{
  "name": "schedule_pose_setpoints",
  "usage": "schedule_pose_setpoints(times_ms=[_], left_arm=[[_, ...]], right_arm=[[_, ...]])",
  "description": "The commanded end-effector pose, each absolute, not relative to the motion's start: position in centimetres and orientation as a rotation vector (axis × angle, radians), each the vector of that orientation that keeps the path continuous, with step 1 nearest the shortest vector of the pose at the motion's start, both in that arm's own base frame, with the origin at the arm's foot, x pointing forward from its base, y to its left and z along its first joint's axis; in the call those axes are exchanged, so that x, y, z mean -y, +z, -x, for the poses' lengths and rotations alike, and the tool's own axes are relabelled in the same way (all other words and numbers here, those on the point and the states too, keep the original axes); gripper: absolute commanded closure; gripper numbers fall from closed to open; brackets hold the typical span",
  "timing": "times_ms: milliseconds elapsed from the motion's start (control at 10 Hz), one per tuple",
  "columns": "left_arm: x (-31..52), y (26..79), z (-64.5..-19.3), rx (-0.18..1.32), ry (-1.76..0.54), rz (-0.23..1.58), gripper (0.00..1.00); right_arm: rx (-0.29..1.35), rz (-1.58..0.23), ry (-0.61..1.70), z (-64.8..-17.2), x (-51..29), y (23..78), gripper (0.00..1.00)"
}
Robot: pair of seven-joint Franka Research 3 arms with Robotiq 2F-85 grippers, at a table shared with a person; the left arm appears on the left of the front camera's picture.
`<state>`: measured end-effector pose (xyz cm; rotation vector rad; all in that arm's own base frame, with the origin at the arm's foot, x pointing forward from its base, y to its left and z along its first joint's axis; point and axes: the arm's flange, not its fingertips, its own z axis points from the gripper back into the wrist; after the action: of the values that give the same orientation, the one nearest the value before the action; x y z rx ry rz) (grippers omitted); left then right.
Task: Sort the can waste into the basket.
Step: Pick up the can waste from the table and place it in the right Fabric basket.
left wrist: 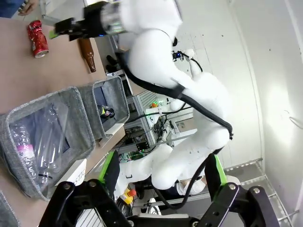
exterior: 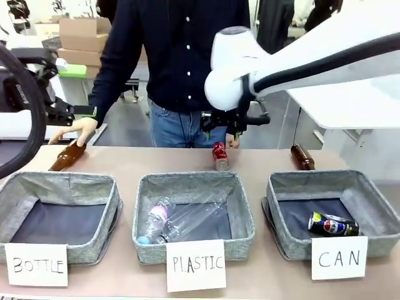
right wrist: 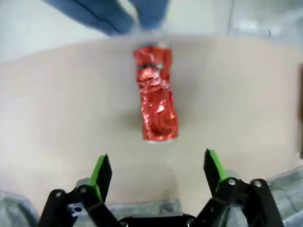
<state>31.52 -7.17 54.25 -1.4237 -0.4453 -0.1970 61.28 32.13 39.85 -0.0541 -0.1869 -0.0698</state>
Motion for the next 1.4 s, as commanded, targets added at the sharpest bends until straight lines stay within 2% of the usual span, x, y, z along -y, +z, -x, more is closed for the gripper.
schedule_pose_setpoints(times_ms=[0, 300, 600, 1300], left_arm=[[7.3, 54.7, -31.4, 0.447, -0.187, 1.444, 0.06], [7.3, 54.7, -31.4, 0.447, -0.187, 1.444, 0.06], [7.3, 54.7, -31.4, 0.447, -0.187, 1.444, 0.06], [7.3, 54.7, -31.4, 0.447, -0.187, 1.444, 0.06]], right_arm=[[0.086, 0.106, -0.122, -64.9, -35.5, 39.3, 0.0], [0.061, 0.053, -0.102, -65.9, -34.0, 33.2, 0.0], [0.1, 0.04, -0.132, -65.8, -30.9, 31.7, 0.0], [0.081, 0.023, -0.15, -65.7, -29.8, 30.9, 0.0]])
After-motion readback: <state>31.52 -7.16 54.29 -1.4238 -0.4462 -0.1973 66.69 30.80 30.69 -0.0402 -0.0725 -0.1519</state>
